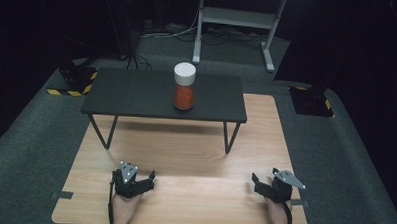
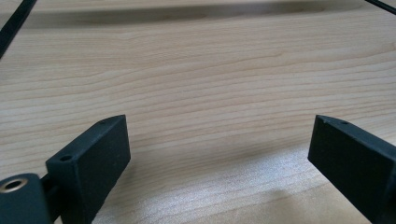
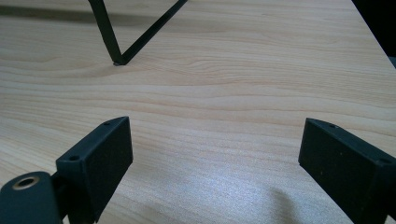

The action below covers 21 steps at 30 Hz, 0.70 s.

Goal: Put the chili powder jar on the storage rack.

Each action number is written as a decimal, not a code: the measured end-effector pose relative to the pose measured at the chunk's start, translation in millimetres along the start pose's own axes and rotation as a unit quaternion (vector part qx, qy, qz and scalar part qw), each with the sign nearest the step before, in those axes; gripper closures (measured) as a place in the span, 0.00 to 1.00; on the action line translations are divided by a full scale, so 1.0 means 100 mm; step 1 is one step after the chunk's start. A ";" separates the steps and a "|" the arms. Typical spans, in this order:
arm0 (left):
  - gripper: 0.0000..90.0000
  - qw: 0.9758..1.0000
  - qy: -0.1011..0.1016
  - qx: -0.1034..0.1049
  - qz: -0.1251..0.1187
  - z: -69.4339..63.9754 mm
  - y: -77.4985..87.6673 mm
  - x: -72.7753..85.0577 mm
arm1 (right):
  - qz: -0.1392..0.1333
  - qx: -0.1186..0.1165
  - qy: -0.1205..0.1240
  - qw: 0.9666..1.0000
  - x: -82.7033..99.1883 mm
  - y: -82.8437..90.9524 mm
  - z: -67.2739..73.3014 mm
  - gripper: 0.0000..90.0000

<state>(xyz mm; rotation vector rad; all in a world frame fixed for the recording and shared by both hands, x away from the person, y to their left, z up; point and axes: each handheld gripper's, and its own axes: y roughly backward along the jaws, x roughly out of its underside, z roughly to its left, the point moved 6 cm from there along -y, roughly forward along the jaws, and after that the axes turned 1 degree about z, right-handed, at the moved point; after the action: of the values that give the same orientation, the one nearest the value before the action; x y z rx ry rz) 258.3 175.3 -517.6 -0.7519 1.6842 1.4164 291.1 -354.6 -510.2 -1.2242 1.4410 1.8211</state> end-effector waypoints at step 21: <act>0.07 1.000 0.002 0.000 0.001 0.00 0.00 0.00 | -0.001 -0.002 0.000 1.000 0.00 0.00 0.00 0.11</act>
<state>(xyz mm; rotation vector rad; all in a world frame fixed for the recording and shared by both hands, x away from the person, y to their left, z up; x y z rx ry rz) 258.4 175.5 -517.5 -0.7547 1.6890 1.4172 291.0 -355.2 -510.3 -1.2260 1.4367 1.8232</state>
